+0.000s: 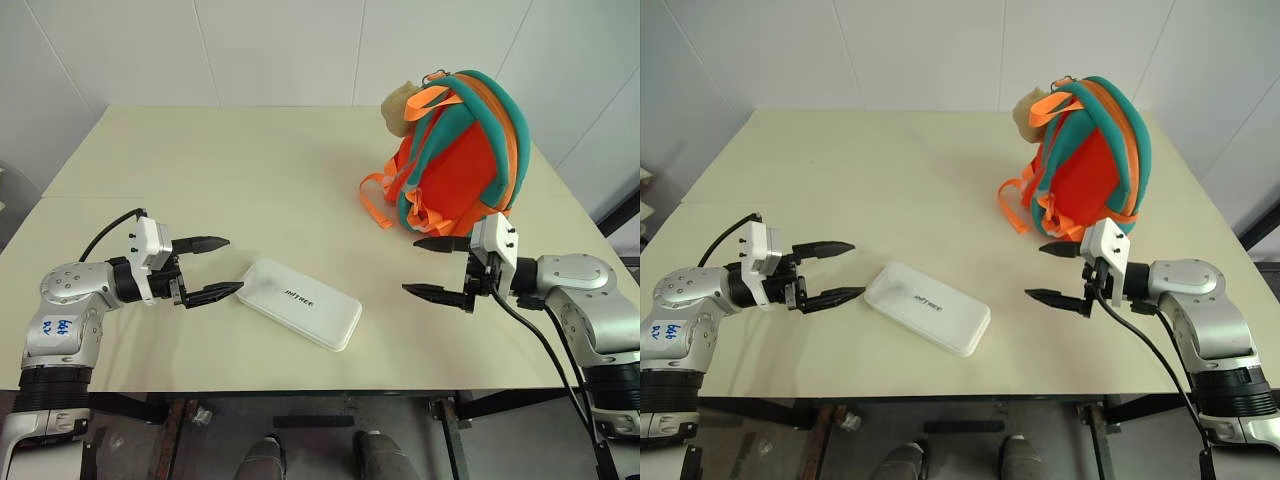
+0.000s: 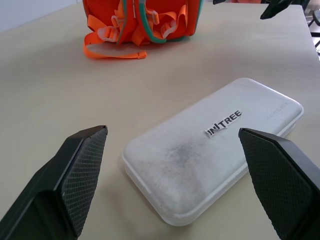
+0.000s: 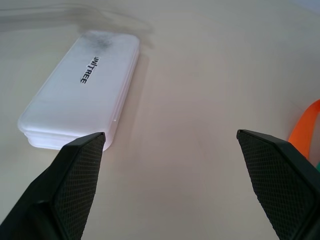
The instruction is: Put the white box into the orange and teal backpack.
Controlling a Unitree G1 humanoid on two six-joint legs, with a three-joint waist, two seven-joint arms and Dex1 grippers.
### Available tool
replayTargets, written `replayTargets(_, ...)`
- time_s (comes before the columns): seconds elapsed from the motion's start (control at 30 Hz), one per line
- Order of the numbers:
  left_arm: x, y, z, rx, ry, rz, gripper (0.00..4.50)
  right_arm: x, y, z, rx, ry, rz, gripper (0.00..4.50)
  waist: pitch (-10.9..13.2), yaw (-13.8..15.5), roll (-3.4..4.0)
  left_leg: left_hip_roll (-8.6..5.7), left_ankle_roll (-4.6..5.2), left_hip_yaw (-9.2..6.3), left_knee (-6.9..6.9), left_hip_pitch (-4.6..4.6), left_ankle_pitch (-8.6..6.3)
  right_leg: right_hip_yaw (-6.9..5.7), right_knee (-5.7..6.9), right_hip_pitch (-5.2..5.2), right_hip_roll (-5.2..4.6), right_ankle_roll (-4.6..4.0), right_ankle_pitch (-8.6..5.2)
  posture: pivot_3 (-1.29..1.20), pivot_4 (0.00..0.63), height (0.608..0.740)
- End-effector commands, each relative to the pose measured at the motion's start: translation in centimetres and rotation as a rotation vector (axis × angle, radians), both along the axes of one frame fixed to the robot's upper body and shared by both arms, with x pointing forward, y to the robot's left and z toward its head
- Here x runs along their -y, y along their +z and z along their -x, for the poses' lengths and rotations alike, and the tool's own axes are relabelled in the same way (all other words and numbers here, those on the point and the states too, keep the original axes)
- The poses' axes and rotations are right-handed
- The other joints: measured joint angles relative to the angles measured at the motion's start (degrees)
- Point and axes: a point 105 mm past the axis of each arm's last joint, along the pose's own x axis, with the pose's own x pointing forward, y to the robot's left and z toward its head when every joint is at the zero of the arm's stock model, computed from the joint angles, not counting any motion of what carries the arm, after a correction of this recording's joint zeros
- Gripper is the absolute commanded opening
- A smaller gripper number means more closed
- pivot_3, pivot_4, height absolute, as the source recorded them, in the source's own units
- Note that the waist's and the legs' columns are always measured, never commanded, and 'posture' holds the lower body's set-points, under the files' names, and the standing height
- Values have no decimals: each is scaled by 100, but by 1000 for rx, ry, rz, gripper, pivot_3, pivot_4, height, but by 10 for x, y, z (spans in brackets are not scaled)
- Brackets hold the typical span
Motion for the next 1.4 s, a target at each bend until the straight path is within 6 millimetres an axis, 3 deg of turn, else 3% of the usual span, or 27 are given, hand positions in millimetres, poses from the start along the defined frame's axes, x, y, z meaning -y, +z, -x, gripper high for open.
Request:
replayTargets(0.03, -1, 8, -2, 33, -4, -11, 4500, -9, 10, 2, 52, 23, -17, 4445, 0, 2, 0, 0, 0, 0, 1, 0, 0, 0, 1, 0, 0, 0, 0, 0, 150, 740)
replayTargets(0.2, -7, 7, -7, 52, 35, -33, 4500, -15, -4, 0, 11, 12, -59, 4445, 0, 0, 0, -1, 0, 0, 6, 0, 0, 0, 4, 0, 0, 0, 0, 0, 150, 740)
replayTargets(0.3, -17, 6, -11, 64, 63, -70, 4313, -17, -14, 4, -13, 22, -57, 3805, 0, 3, 0, -1, 0, -1, 6, 0, 0, 0, 5, 0, 0, 0, 0, 0, 150, 740)
replayTargets(0.4, -30, 4, -16, 67, 95, -118, 3599, -22, -30, 13, -47, 44, -44, 2803, 0, 5, 0, -1, 0, -1, 7, -1, 0, -1, 5, 0, 1, 0, 0, 0, 150, 740)
replayTargets(0.53, -44, 4, -26, 79, 145, -144, 2297, -30, -59, 27, -75, 72, 24, 1372, 0, 4, -1, -2, 0, -1, 10, 0, 0, -1, 6, 0, 1, 1, 0, 0, 150, 740)
replayTargets(0.67, -47, -3, -36, 65, 167, -153, 913, -43, -71, 39, -109, 96, 15, 0, 0, 6, -1, -3, 0, 0, 16, -1, 0, 0, 11, 1, 1, 2, 1, 0, 150, 740)
replayTargets(0.77, -42, -15, -41, 25, 158, -163, 7, -54, -74, 43, -128, 108, -3, 0, -1, -5, -1, -3, 0, -1, 25, 0, 0, 0, 23, 1, 3, 2, 1, 0, 150, 740)
replayTargets(0.9, -23, -33, -47, -21, 108, -173, 7, -70, -75, 40, -121, 106, -18, 0, -1, 3, -1, -3, 0, -1, 43, 0, 0, 0, 32, 2, 3, 3, 1, 0, 150, 740)
replayTargets(1.13, -7, -51, -50, -60, 71, -190, 7, -79, -76, 37, -123, 102, -33, 0, -1, 2, -2, -3, 0, -4, 50, -4, 0, 0, 34, 3, 4, 6, 3, 0, 150, 740)
replayTargets(1.27, 0, -54, -50, -65, 61, -163, 7, -77, -72, 32, -105, 89, -36, 0, -1, 2, -2, -3, 1, -4, 51, -4, -1, 0, 34, 2, 3, 6, 3, 0, 150, 740)
replayTargets(1.4, 6, -56, -45, -73, 29, -149, 7, -62, -66, 17, -68, 51, -5, 0, -1, -2, -1, -4, 1, -4, 55, -4, -1, 0, 36, 3, 3, 8, 4, 0, 150, 740)
